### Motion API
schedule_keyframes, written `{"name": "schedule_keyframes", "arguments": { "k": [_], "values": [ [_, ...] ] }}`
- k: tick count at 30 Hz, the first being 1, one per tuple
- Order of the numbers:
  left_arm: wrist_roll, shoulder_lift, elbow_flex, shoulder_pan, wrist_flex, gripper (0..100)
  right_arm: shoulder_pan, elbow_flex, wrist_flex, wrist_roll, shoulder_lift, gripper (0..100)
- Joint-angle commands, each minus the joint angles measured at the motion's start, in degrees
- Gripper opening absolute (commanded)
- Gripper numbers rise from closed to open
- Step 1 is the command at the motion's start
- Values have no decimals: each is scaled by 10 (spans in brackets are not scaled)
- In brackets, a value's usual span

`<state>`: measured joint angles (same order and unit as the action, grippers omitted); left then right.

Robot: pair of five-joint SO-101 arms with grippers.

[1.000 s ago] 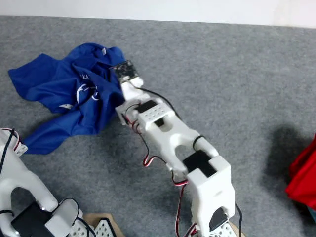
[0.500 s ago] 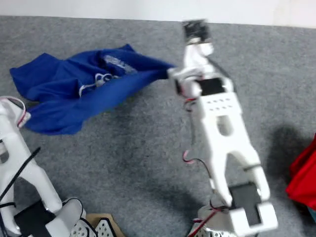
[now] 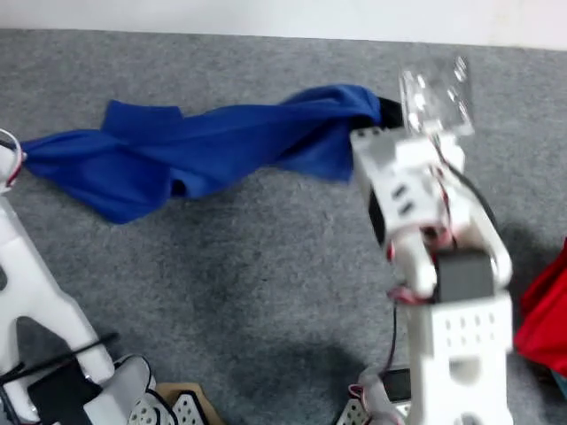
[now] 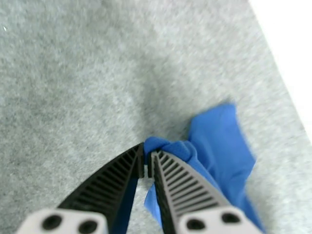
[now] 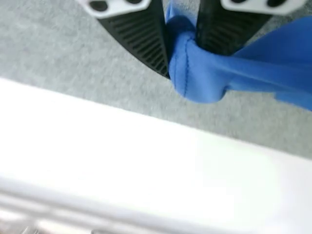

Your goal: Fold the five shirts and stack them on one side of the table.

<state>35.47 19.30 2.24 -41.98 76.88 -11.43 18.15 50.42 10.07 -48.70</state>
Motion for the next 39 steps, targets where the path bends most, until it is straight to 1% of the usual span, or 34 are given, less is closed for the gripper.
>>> {"name": "schedule_keyframes", "arguments": {
  "k": [1,4,6,8,10,13,18,21,26,31,36,39],
  "values": [
    [8,7,89,-8,42,5,25,15,1,6,-105,5],
    [8,7,139,-8,75,5,16,28,29,22,-151,6],
    [9,7,173,-8,94,5,-15,28,69,41,-157,6],
    [26,7,211,-9,115,5,-37,28,110,48,-157,6],
    [37,7,249,-9,132,5,-46,27,131,47,-157,6],
    [53,7,308,-9,155,5,-47,18,134,48,-160,6],
    [81,7,401,-19,183,5,-47,-67,143,48,-160,6],
    [101,7,447,-32,191,5,-51,-130,139,49,-155,6],
    [131,7,499,-46,202,5,-51,-180,137,49,-156,6],
    [181,7,538,-44,199,5,-51,-178,108,47,-156,6],
    [186,7,590,-46,199,5,-51,-116,113,46,-160,6],
    [187,7,619,-47,198,5,-51,-97,141,46,-160,6]
  ]
}}
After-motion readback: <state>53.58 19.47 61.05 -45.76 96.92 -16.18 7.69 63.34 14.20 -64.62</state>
